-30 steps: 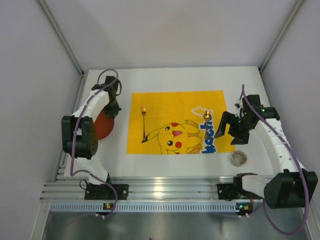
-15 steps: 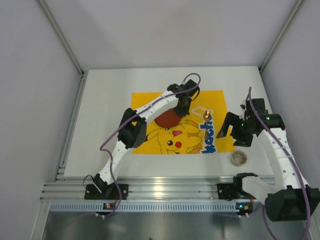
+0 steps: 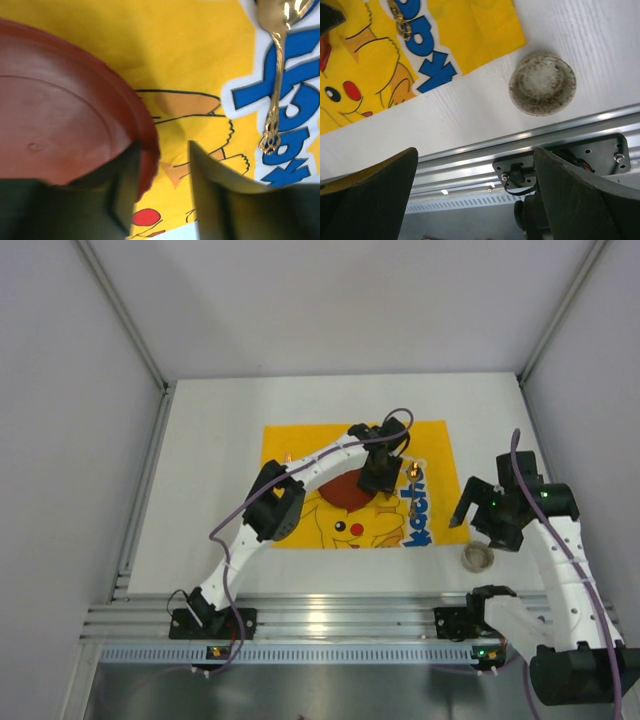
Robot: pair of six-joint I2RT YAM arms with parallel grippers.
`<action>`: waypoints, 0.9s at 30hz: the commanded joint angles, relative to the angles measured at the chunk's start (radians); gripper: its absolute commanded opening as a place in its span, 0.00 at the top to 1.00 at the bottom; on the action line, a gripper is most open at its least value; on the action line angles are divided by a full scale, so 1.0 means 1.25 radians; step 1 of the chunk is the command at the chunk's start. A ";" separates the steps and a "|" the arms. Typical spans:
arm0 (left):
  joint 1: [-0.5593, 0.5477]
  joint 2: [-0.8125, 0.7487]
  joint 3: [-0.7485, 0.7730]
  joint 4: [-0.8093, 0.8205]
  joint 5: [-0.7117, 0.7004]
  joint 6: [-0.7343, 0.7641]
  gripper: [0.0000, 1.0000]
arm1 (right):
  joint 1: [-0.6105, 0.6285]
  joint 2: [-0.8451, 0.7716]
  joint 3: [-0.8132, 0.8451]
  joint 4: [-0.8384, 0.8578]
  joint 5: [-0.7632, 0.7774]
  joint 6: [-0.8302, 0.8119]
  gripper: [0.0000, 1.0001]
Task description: Set the dinner table for one person
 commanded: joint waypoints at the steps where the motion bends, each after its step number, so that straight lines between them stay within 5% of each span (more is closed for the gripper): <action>1: -0.032 -0.075 -0.036 0.074 0.080 -0.016 0.44 | 0.004 -0.034 -0.013 -0.073 0.138 0.067 0.00; 2: -0.033 -0.088 -0.047 0.080 0.078 -0.028 0.30 | 0.004 -0.039 -0.025 -0.073 0.160 0.078 0.00; 5: -0.033 -0.156 -0.095 0.094 0.062 -0.047 0.23 | 0.003 -0.061 -0.084 -0.037 0.137 0.100 0.00; 15: -0.032 -0.410 -0.247 0.072 -0.009 -0.058 0.24 | 0.004 0.013 -0.202 0.142 0.112 0.114 0.01; 27: -0.032 -0.663 -0.592 0.106 -0.064 -0.108 0.26 | 0.004 0.134 -0.252 0.283 0.142 0.151 0.06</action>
